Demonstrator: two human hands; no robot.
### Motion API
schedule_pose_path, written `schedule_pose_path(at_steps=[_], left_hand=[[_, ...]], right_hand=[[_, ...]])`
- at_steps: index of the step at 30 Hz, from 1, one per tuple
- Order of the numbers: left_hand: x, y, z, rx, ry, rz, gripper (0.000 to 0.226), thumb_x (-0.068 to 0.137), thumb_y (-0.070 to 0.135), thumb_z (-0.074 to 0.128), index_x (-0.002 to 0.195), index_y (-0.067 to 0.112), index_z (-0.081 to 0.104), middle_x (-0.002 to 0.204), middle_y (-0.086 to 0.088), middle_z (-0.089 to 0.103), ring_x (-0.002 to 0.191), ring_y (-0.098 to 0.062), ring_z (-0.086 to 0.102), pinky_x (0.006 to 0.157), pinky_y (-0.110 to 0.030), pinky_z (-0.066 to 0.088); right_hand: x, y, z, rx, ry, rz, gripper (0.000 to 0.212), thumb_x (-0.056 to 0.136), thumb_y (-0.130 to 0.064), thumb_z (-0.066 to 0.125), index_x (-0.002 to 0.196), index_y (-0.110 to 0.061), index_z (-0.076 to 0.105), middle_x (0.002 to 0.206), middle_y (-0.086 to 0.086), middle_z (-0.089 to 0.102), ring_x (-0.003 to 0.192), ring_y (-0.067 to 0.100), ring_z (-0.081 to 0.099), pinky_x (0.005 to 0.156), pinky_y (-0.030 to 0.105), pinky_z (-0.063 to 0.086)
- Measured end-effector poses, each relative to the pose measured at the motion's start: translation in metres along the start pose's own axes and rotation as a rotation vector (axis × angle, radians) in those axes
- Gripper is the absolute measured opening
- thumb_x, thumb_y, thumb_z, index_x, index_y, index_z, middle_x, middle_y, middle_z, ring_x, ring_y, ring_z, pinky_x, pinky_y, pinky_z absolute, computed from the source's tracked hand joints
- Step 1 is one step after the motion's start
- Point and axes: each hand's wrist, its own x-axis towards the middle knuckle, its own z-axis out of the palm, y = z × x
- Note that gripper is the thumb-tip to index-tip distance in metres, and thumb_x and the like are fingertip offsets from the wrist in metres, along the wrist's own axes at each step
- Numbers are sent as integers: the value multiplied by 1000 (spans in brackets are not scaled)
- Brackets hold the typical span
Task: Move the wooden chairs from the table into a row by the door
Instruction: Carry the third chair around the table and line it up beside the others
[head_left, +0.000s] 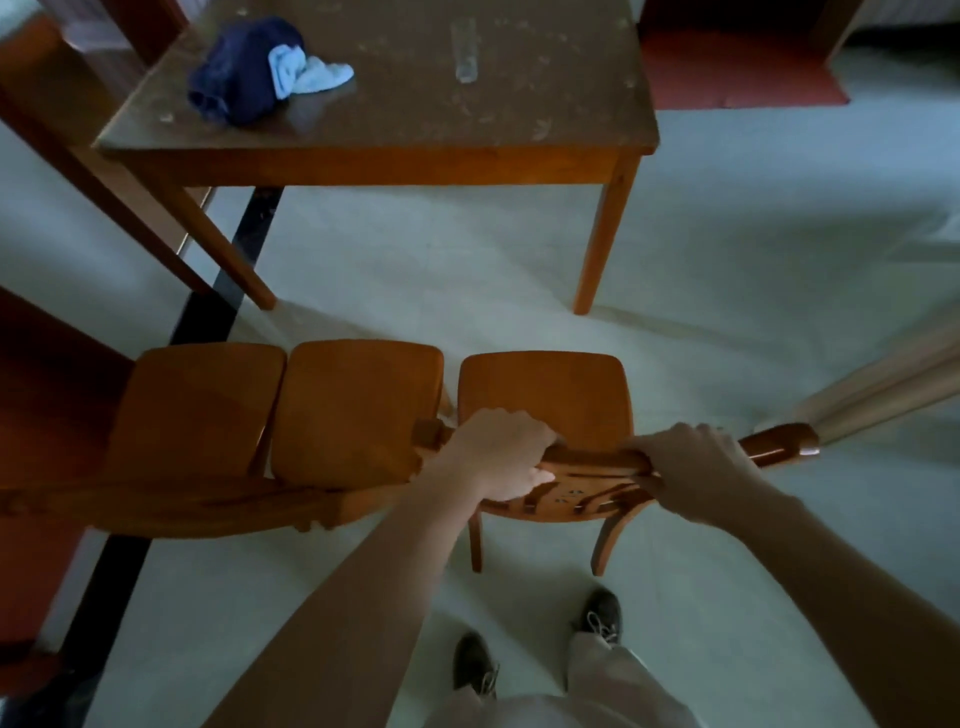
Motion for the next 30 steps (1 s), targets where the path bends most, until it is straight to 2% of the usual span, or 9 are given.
schedule_pose_path(at_steps=[3, 6, 8, 11, 14, 18, 23, 28, 30], left_hand=[[-32, -2, 28, 17, 17, 16, 37, 105, 42, 60, 138, 26, 64, 83, 8, 66, 63, -10, 60, 62, -26, 53], [-57, -10, 50, 0, 71, 13, 35, 103, 45, 62, 135, 30, 66, 100, 3, 77, 71, -15, 66, 73, -30, 55], [-62, -15, 57, 11, 99, 27, 34, 102, 45, 63, 133, 30, 68, 107, 1, 79, 80, -20, 73, 79, -35, 58], [-58, -22, 61, 20, 124, 22, 32, 103, 45, 63, 130, 29, 70, 106, 1, 79, 83, -22, 75, 80, -37, 61], [-54, -25, 65, 37, 140, 26, 34, 102, 48, 62, 128, 29, 71, 110, 1, 79, 85, -22, 76, 83, -40, 63], [-54, -22, 75, 82, 175, 43, 38, 101, 51, 62, 132, 29, 69, 114, 0, 79, 86, -24, 77, 83, -39, 62], [-60, -21, 80, 57, 170, 48, 35, 102, 45, 63, 133, 28, 68, 115, -2, 79, 87, -24, 77, 84, -40, 62], [-66, -31, 73, 68, 181, 64, 34, 102, 40, 64, 133, 26, 68, 110, -2, 80, 83, -23, 76, 79, -38, 60], [-70, -29, 79, 57, 174, 70, 33, 103, 41, 64, 132, 26, 68, 104, -1, 80, 74, -20, 71, 76, -36, 61]], right_hand=[[-26, -32, 34, -11, 36, 19, 25, 106, -53, 46, 128, -45, 53, 70, -19, 51, 62, 5, 56, 67, 24, 42], [-35, -58, 58, 8, 101, 42, 24, 106, -51, 49, 129, -47, 53, 87, -16, 70, 73, 11, 71, 64, 25, 42], [-32, -66, 66, -7, 106, 61, 26, 105, -51, 50, 131, -48, 52, 92, -15, 74, 79, 14, 75, 65, 26, 46], [-24, -67, 67, -20, 113, 89, 24, 106, -52, 48, 128, -48, 56, 93, -14, 74, 80, 17, 75, 69, 31, 54], [-20, -63, 68, -33, 141, 92, 22, 106, -54, 48, 124, -48, 58, 89, -15, 72, 76, 16, 74, 65, 29, 49], [-24, -58, 73, -24, 98, 87, 25, 107, -57, 41, 125, -47, 55, 93, -14, 73, 80, 17, 74, 71, 32, 55], [-28, -64, 76, -26, 101, 52, 24, 108, -54, 42, 125, -45, 56, 95, -15, 73, 80, 15, 74, 74, 32, 57], [-23, -74, 74, 32, 128, 50, 21, 107, -51, 47, 124, -42, 57, 92, -13, 73, 75, 13, 72, 72, 30, 60], [-31, -81, 80, 40, 160, 83, 20, 107, -50, 48, 122, -43, 58, 90, -14, 72, 73, 12, 71, 70, 29, 58]])
